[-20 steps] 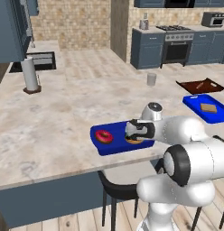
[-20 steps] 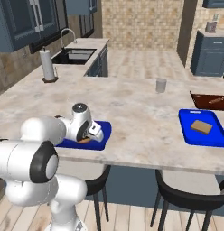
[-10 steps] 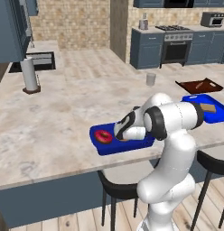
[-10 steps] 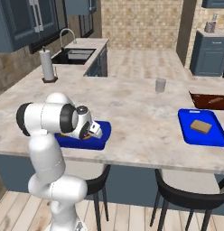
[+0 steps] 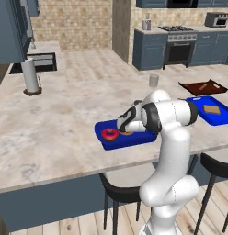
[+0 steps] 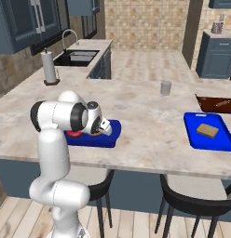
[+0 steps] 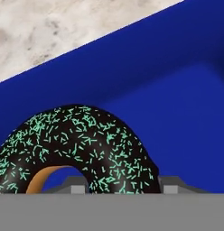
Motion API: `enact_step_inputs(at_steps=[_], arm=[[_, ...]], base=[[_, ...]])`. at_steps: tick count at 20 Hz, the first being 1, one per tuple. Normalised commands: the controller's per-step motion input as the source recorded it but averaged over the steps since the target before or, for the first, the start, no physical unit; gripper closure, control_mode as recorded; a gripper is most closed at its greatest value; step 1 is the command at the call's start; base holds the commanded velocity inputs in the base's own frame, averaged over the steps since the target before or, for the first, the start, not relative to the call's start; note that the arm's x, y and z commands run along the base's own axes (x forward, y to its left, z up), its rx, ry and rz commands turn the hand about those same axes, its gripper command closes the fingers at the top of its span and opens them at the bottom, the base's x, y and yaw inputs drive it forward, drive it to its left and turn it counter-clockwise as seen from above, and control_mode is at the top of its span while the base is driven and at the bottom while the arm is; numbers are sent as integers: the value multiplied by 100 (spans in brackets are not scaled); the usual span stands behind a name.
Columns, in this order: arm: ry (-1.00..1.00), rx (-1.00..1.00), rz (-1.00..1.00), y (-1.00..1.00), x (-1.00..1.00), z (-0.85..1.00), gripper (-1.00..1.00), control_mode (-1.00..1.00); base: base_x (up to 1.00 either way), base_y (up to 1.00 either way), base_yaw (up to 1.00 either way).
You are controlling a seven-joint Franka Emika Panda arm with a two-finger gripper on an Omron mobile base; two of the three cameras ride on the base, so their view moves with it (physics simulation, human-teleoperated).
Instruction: Take the donuts from the fridge and place them on the empty tray on the dining counter.
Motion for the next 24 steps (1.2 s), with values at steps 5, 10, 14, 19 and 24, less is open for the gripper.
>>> enact_step_inputs(at_steps=[5, 10, 14, 19, 24], arm=[[7, 0, -10, 0, 31, -37, -100, -100], [1, 12, -2, -5, -21, 64, -100, -100], [0, 10, 2, -10, -76, 24, -100, -100], [10, 0, 1, -49, -52, -20, -100, -100], [-13, 0, 1, -23, -36, 91, -100, -100]], base=[[0, 0, 0], [0, 0, 0], [0, 0, 0], [0, 0, 0], [0, 0, 0]])
